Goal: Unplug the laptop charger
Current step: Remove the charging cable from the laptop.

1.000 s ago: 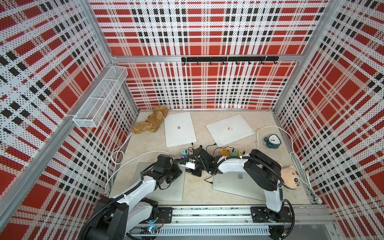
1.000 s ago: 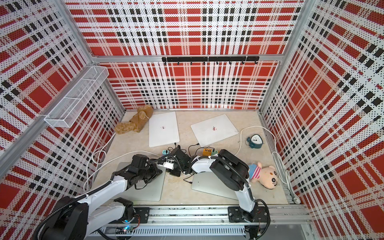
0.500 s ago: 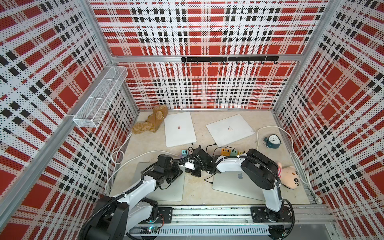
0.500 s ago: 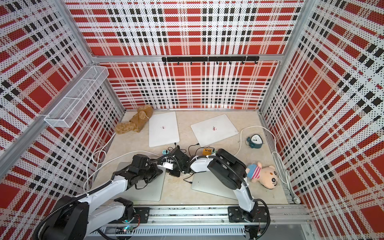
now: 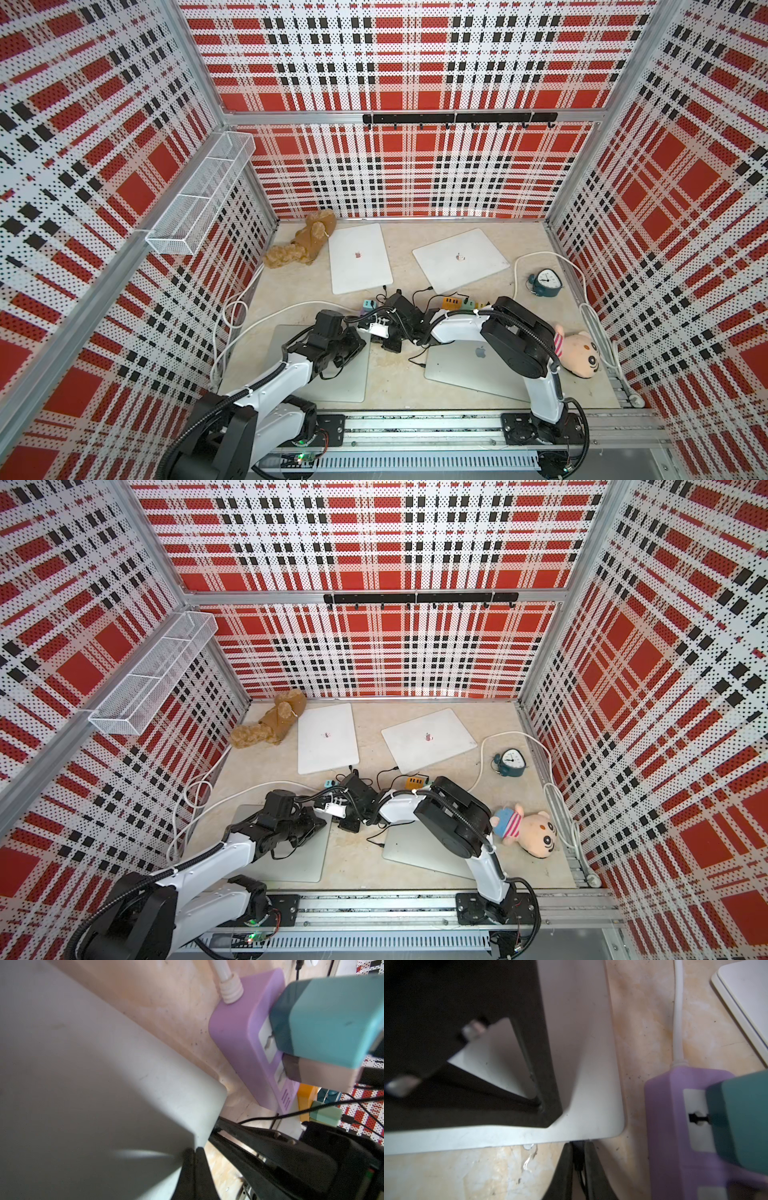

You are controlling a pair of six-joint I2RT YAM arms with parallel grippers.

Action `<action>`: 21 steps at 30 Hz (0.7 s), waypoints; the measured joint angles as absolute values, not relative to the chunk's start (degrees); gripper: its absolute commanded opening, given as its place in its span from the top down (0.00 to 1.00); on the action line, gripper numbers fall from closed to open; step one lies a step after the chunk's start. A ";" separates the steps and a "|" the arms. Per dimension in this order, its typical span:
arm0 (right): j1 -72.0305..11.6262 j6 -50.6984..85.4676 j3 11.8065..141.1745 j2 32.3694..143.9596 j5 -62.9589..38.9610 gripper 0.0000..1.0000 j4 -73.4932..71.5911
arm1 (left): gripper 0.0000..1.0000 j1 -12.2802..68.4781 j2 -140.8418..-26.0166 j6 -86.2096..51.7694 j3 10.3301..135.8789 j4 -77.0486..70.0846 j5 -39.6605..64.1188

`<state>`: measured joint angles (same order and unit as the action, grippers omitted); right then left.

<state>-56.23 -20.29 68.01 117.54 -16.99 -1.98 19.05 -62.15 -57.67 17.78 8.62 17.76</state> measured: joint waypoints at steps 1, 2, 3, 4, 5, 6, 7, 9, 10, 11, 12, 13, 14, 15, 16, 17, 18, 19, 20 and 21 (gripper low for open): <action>-56.23 -20.36 68.01 117.54 -16.93 0.92 -1.96 | 1.00 19.07 -62.15 -57.67 17.78 8.62 17.72; -56.23 -20.47 68.01 117.54 -16.88 0.92 -1.93 | 1.00 19.07 -62.17 -57.67 17.78 8.62 17.69; -56.23 -20.58 68.01 117.54 -16.80 0.92 -1.93 | 1.00 19.07 -62.17 -57.67 17.78 8.62 17.72; -56.23 -20.78 68.01 117.54 -16.67 0.92 -1.91 | 1.00 19.07 -62.22 -57.67 17.78 8.62 17.72; -56.23 -20.95 68.01 117.54 -16.58 0.93 -1.87 | 1.00 19.07 -62.22 -57.67 17.78 8.60 17.72; -56.23 -21.12 68.03 117.54 -16.56 0.93 -1.80 | 1.00 19.07 -62.22 -57.67 17.78 8.60 17.72; -56.23 -21.28 68.12 117.54 -16.53 0.93 -1.65 | 1.00 19.07 -62.22 -57.69 17.78 8.60 17.72; -56.18 -21.43 68.29 117.54 -16.60 0.94 -1.34 | 1.00 19.07 -62.22 -57.78 17.78 8.60 17.72; -56.16 -21.45 68.36 117.54 -16.78 0.95 -1.23 | 1.00 19.07 -62.22 -57.82 17.78 8.60 17.72; -56.05 -21.41 68.36 117.54 -17.15 0.95 -1.21 | 1.00 19.07 -62.22 -57.84 17.78 8.60 17.72; -55.92 -21.34 68.36 117.54 -17.37 0.96 -1.21 | 1.00 19.07 -62.22 -57.84 17.78 8.60 17.72; -55.75 -21.23 68.36 117.54 -17.65 0.96 -1.23 | 1.00 19.07 -62.22 -57.84 17.78 8.60 17.72; -55.57 -21.08 68.36 117.54 -18.04 0.96 -1.23 | 1.00 19.07 -62.22 -57.84 17.78 8.60 17.69; -55.44 -20.93 68.36 117.54 -18.35 0.96 -1.21 | 1.00 19.07 -62.22 -57.84 17.78 8.60 17.69; -55.31 -20.84 68.36 117.54 -18.55 0.97 -1.15 | 1.00 19.07 -62.22 -57.84 17.78 8.60 17.69; -55.31 -20.80 68.36 117.54 -18.59 0.97 -1.13 | 1.00 19.07 -62.22 -57.84 17.78 8.60 17.69; -55.29 -20.86 68.36 117.54 -18.46 0.97 -1.08 | 1.00 19.07 -62.22 -57.84 17.78 8.60 17.69; -55.31 -21.02 68.36 117.54 -18.17 0.97 -1.02 | 1.00 19.07 -62.22 -57.84 17.78 8.60 17.67; -55.33 -21.26 68.40 117.54 -17.85 0.98 -0.91 | 1.00 19.07 -62.22 -57.84 17.78 8.60 17.67; -55.37 -21.63 68.51 117.54 -17.28 0.98 -0.67 | 1.00 19.07 -62.22 -57.82 17.78 8.58 17.67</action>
<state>-55.37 -21.63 68.51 117.54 -17.28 -0.67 19.07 -62.22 -57.82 17.78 8.58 17.67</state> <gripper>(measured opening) 0.116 0.044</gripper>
